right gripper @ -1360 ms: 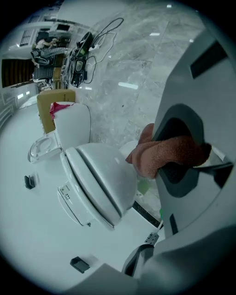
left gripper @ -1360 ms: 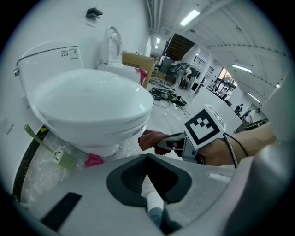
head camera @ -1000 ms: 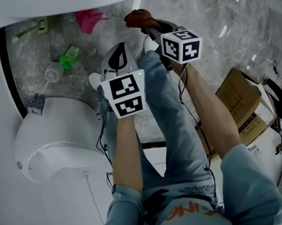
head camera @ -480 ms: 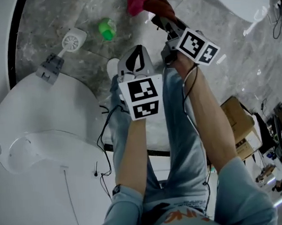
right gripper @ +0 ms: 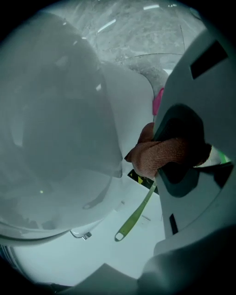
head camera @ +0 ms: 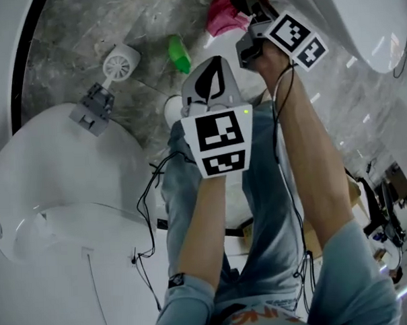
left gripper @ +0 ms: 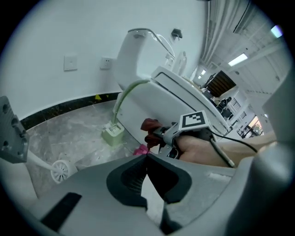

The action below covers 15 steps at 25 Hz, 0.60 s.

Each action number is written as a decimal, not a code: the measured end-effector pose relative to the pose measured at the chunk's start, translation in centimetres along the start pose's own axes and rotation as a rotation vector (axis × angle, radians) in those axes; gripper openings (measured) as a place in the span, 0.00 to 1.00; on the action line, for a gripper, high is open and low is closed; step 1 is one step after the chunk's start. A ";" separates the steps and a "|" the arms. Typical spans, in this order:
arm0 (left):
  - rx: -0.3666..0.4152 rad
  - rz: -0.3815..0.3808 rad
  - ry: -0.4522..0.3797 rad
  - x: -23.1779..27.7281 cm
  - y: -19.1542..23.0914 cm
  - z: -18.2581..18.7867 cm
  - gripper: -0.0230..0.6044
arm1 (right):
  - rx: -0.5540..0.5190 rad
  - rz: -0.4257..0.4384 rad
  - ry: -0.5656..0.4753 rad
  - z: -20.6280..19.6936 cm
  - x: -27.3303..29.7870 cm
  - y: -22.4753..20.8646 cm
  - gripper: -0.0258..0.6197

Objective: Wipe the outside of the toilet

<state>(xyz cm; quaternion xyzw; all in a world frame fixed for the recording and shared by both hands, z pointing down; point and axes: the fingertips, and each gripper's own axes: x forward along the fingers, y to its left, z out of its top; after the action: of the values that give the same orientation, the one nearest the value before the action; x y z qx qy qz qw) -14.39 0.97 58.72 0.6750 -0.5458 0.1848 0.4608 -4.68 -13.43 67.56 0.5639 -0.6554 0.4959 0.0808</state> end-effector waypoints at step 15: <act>0.062 0.012 0.022 2.5 -1.2 0.2 0.04 | 0.064 -0.048 -0.041 1.5 -0.3 -5.1 0.14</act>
<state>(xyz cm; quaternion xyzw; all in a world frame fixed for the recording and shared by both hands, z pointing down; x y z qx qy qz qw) -12.50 -0.64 60.01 0.6836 -0.5389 0.2118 0.4443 0.31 -13.64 69.49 0.5919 -0.6270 0.5028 0.0608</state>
